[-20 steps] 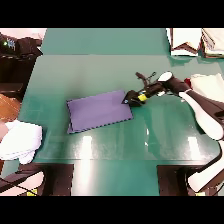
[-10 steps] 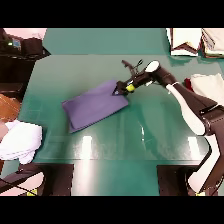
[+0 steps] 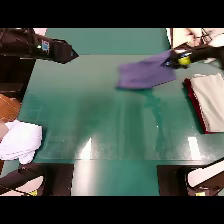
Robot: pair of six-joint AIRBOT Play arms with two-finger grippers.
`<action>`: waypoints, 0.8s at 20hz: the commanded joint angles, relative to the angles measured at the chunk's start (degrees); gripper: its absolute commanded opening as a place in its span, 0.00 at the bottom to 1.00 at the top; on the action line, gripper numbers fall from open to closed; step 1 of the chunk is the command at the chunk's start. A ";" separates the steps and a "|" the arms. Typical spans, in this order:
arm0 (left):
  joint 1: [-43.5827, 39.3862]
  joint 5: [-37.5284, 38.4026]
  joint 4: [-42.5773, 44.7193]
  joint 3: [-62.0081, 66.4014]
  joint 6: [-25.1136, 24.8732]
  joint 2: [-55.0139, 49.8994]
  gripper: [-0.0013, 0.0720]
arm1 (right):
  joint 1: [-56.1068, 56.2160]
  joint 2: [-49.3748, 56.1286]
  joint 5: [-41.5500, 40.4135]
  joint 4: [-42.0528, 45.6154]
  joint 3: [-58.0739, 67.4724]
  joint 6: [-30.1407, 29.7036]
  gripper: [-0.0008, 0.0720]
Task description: Fold the shirts.
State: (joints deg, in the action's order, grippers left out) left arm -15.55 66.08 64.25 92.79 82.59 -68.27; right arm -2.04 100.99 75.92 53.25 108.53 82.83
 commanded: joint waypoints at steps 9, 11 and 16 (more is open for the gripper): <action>-2.03 -1.11 -0.02 -0.02 0.92 -0.17 0.05 | -26.73 -6.62 -6.03 1.66 0.37 3.74 0.04; -2.03 -1.11 -0.02 -0.02 1.20 -0.17 0.05 | -26.27 -7.56 -8.48 1.73 0.35 3.69 0.04; -2.03 -0.92 0.00 -0.02 1.16 -0.17 0.05 | -25.51 -14.25 -14.84 1.86 0.35 2.56 0.04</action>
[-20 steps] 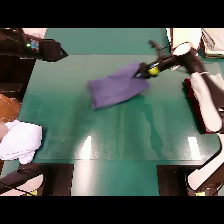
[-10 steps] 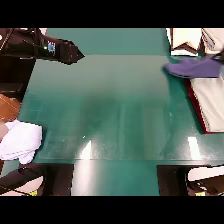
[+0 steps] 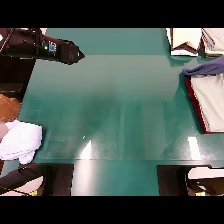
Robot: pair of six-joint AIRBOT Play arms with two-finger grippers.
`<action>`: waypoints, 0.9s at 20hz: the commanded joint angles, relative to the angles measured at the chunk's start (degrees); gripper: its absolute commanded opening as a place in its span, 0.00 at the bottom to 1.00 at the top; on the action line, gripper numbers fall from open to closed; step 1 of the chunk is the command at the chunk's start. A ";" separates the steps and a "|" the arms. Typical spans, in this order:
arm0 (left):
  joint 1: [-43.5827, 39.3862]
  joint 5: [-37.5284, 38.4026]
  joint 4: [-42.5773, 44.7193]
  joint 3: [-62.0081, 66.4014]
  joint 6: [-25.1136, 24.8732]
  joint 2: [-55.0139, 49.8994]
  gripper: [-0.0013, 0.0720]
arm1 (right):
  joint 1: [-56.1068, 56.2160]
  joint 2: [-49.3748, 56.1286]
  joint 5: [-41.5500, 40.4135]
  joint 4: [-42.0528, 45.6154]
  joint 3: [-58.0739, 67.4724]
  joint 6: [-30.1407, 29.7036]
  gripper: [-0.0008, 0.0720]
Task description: Fold the shirts.
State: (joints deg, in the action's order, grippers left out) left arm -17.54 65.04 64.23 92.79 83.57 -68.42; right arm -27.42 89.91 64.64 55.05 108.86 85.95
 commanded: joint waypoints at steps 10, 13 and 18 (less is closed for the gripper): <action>-0.04 0.20 0.04 -0.02 -0.07 -0.02 0.05 | -3.85 -10.82 18.58 12.35 -4.85 -1.55 0.04; -0.04 0.55 0.04 -0.02 -0.85 -0.02 0.05 | -3.87 -15.54 19.41 20.33 -16.74 -1.49 0.04; -0.04 1.05 0.02 -0.02 -1.53 -0.02 0.05 | -4.24 -23.17 20.13 31.47 -36.59 -0.76 0.04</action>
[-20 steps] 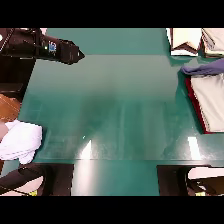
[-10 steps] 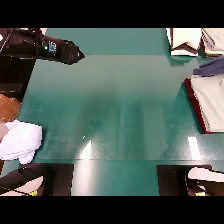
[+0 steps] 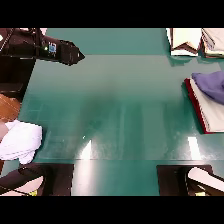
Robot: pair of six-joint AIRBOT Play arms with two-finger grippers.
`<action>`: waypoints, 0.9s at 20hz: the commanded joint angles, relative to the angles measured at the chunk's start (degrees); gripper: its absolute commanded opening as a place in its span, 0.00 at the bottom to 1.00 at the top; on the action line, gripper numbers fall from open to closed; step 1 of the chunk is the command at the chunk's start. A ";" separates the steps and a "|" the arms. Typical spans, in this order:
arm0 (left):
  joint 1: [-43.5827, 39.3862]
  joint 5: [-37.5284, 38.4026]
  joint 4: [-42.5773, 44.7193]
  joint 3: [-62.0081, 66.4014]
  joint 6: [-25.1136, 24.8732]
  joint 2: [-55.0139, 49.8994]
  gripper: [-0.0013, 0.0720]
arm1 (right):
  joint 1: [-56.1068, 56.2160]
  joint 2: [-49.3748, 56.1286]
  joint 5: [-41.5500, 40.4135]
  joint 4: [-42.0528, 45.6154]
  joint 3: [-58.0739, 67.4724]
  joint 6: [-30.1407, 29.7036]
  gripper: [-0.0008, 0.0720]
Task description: Fold the shirts.
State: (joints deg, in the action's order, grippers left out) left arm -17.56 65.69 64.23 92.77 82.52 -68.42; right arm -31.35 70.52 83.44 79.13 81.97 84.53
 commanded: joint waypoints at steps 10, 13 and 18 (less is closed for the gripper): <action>-0.02 0.74 0.02 0.00 -0.48 -0.02 0.05 | -4.35 -6.99 2.60 -16.72 -8.04 1.14 0.85; 0.00 1.27 1.01 0.02 -0.46 -0.02 0.05 | 7.76 -6.99 -0.15 -22.43 -3.34 1.03 0.85; -0.02 -0.85 1.25 0.02 -0.44 -0.02 0.05 | 28.92 -6.99 -6.40 -21.99 0.13 0.90 0.54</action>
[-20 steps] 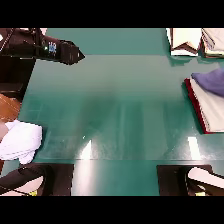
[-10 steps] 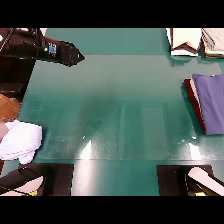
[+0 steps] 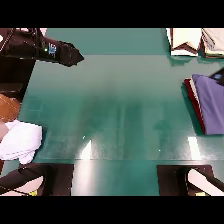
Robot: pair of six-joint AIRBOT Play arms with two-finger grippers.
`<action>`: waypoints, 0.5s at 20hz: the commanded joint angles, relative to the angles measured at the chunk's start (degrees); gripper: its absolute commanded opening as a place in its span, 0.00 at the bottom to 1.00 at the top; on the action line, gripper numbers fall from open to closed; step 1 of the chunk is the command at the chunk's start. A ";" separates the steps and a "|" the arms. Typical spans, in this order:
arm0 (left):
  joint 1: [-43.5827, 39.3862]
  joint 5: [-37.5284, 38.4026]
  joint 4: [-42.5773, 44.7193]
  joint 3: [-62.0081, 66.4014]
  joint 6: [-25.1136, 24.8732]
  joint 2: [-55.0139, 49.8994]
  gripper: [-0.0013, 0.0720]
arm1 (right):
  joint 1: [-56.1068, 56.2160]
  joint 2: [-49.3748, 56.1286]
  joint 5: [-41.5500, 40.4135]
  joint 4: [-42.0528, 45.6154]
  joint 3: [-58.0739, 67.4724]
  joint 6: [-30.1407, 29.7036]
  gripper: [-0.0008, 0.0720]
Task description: Fold the shirts.
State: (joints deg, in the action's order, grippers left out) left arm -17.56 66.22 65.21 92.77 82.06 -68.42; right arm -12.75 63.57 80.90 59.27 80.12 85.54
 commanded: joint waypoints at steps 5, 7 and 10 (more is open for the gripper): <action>-0.02 -3.54 0.26 0.02 0.02 -0.02 0.05 | 22.23 0.00 -6.19 -2.12 2.36 -0.13 0.04; -0.02 -4.26 0.28 0.02 0.02 -0.02 0.05 | 23.85 -0.02 -5.99 -2.12 2.36 -0.13 0.04; -0.02 -4.28 0.26 0.02 0.02 -0.02 0.05 | 24.28 -0.02 -5.35 -2.19 2.36 -0.11 0.04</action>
